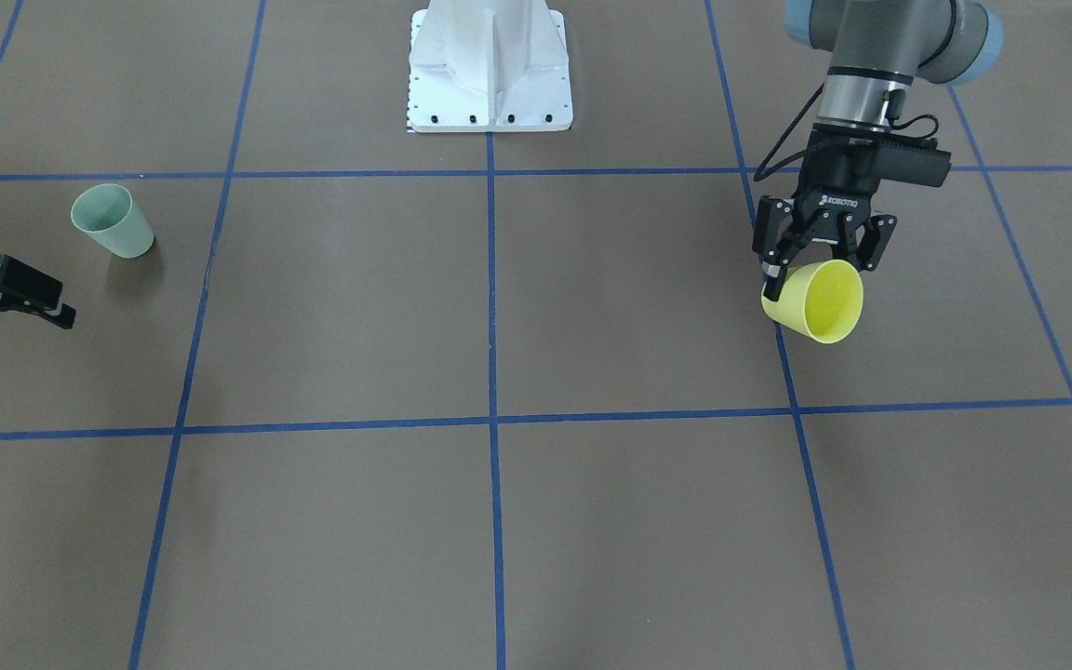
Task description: Transfer and stack yellow cup on green cup
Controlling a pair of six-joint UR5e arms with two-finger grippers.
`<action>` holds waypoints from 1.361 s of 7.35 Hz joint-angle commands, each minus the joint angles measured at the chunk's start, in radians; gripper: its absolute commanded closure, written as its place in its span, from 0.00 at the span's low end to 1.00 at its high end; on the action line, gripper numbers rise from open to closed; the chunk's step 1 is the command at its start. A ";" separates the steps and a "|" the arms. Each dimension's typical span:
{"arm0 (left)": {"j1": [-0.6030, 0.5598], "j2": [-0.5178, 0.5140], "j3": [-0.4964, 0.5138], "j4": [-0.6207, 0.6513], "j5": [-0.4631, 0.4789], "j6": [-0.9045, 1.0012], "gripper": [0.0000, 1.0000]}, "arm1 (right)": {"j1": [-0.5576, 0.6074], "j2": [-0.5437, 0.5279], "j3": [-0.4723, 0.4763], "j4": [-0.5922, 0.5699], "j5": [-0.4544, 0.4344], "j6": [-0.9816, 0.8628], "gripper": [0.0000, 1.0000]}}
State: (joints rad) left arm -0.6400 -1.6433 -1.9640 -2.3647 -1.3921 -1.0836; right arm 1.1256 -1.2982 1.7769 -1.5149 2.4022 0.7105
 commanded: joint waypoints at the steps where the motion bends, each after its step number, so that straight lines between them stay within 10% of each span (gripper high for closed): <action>1: 0.098 0.030 0.060 -0.241 -0.001 0.083 1.00 | -0.097 0.133 -0.025 -0.001 -0.018 0.075 0.02; 3: 0.163 -0.037 0.123 -0.391 -0.004 0.134 1.00 | -0.165 0.224 -0.059 0.033 -0.008 0.076 0.02; 8: 0.432 -0.144 0.180 -0.424 0.120 0.206 1.00 | -0.387 0.283 -0.088 0.537 -0.078 0.439 0.02; 10: 0.486 -0.173 0.192 -0.423 0.133 0.226 1.00 | -0.447 0.336 -0.099 0.541 -0.117 0.475 0.02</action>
State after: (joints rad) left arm -0.1916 -1.7991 -1.7793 -2.7882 -1.2740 -0.8770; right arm 0.7183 -0.9899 1.6849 -0.9943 2.3073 1.1442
